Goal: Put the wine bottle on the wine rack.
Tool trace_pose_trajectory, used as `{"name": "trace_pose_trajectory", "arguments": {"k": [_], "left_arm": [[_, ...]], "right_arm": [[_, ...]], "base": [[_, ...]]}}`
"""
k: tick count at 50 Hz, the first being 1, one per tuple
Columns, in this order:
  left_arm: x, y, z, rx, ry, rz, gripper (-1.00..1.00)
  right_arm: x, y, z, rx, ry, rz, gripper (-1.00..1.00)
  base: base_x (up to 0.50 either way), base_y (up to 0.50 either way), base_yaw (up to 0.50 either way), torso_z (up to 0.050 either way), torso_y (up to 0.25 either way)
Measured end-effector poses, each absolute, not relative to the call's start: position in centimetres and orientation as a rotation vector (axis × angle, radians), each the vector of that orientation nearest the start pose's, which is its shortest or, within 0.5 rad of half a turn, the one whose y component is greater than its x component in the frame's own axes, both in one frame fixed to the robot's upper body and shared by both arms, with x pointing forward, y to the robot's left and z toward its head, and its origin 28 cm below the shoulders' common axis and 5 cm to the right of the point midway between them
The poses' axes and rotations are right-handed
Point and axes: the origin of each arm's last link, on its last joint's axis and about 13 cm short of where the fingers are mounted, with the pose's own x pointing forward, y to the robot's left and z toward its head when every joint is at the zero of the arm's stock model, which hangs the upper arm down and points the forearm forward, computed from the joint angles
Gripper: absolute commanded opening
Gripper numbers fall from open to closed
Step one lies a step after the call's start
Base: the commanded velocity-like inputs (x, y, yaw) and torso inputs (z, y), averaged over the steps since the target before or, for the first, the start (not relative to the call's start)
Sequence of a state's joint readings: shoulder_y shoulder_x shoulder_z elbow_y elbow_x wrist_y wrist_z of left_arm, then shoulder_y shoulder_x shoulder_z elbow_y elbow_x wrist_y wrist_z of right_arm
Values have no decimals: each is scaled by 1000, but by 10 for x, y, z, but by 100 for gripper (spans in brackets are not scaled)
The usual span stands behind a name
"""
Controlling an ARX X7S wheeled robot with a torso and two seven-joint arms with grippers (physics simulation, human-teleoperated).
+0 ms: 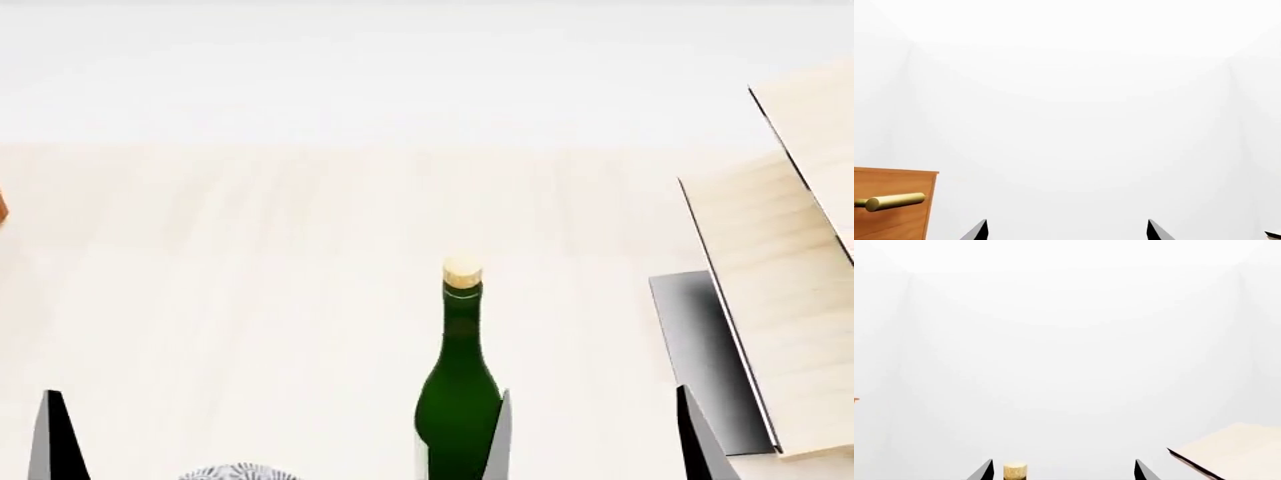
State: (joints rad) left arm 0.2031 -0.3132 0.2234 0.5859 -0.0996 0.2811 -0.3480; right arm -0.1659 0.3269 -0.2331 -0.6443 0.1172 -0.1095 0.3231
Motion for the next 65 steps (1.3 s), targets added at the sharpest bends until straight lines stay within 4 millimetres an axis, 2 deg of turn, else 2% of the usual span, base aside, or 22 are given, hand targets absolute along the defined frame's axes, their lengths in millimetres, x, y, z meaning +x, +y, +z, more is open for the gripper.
{"name": "trace_pose_trajectory", "arguments": {"k": [65], "left_arm": [[153,204,111,-50,-596,-22,100]], "right_arm": [[157,-93,116,10,-517,68,100]], "base": [[0,-96,0,0,0]]}}
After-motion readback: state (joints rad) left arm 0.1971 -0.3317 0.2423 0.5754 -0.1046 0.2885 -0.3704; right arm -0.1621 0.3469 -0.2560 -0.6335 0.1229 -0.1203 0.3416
